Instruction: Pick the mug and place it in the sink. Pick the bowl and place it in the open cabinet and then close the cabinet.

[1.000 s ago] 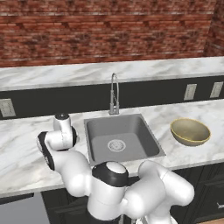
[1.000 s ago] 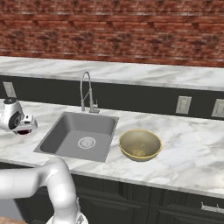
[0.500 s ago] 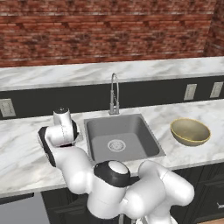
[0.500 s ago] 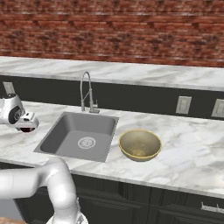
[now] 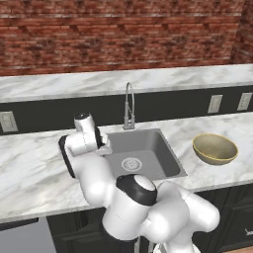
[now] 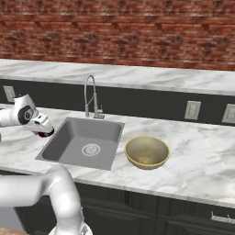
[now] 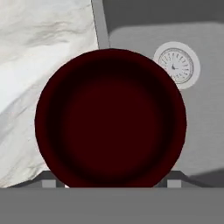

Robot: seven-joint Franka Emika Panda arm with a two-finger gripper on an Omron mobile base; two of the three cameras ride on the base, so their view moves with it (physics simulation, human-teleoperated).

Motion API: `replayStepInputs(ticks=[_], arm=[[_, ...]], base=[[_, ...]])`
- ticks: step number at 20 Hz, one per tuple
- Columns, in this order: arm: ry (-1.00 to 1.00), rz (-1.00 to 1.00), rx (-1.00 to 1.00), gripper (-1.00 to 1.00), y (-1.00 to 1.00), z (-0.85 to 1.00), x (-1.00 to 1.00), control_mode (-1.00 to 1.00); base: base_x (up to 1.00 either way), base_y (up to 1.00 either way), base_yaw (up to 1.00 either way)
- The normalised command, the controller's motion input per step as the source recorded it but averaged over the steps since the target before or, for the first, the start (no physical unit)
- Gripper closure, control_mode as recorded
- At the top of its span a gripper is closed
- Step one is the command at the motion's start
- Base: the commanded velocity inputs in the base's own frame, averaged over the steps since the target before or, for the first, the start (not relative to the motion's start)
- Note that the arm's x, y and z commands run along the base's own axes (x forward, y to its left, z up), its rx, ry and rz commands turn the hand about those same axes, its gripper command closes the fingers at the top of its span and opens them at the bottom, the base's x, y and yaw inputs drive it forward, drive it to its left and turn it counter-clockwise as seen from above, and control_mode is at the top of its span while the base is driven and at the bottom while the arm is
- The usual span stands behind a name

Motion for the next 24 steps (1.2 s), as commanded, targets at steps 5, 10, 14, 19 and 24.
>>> replayStepInputs(ticks=[5, 10, 14, 19, 24], arm=[[0.00, -0.23, 0.00, 1.00, -1.00, 0.00, 0.00, -1.00], [-0.03, -0.19, 0.00, 1.00, -1.00, -0.08, 0.00, -1.00], [-0.05, -0.06, -0.01, 1.00, -0.70, -0.34, 0.03, -1.00], [0.00, 0.00, 0.00, 1.00, -0.29, -0.21, 0.11, -1.00], [-0.03, 0.00, 0.00, 1.00, -0.41, -0.47, 0.45, -1.00]], base=[[0.00, 0.00, 0.00], [0.00, 0.00, 0.00], [0.00, 0.00, 0.00], [0.00, 0.00, 0.00], [0.00, 0.00, 0.00]])
